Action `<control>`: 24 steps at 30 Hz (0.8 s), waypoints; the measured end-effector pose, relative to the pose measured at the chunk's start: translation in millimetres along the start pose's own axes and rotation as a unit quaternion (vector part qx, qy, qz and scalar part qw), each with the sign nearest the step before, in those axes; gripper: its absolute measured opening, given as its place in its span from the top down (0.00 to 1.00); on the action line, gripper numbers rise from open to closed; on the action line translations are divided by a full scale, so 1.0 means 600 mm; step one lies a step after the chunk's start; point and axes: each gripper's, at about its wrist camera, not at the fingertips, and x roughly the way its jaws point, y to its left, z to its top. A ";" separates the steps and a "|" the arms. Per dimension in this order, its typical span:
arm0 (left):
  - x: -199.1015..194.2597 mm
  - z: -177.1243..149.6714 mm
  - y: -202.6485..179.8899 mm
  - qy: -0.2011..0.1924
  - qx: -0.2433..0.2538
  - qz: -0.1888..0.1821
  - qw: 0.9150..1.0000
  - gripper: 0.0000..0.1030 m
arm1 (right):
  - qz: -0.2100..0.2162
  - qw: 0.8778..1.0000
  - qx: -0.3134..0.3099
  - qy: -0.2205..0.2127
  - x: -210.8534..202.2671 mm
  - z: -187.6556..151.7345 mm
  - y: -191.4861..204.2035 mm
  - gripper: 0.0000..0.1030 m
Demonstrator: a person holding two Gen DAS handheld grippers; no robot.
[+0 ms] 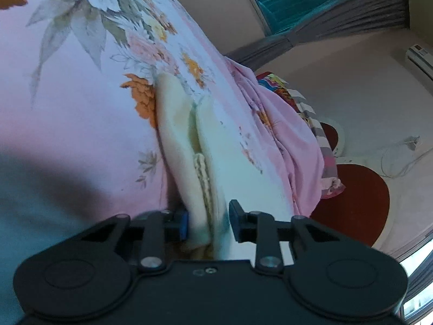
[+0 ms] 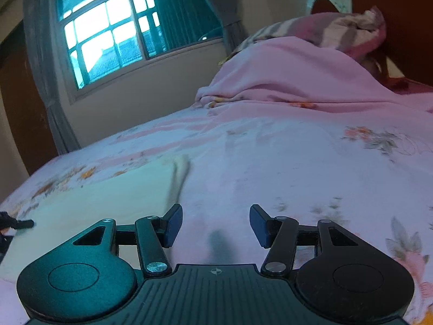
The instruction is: Fold small clothes
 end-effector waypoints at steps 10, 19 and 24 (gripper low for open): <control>0.019 0.001 -0.079 -0.006 0.080 0.094 0.992 0.89 | -0.203 0.978 -0.047 0.029 -0.006 0.018 -0.123 0.46; 0.077 -0.024 -0.268 -0.005 0.203 0.200 0.959 0.89 | -0.283 0.958 -0.031 0.034 -0.019 0.025 -0.210 0.25; 0.169 -0.095 -0.359 0.013 0.288 0.262 0.921 0.89 | -0.257 0.965 0.023 0.036 -0.018 0.015 -0.244 0.19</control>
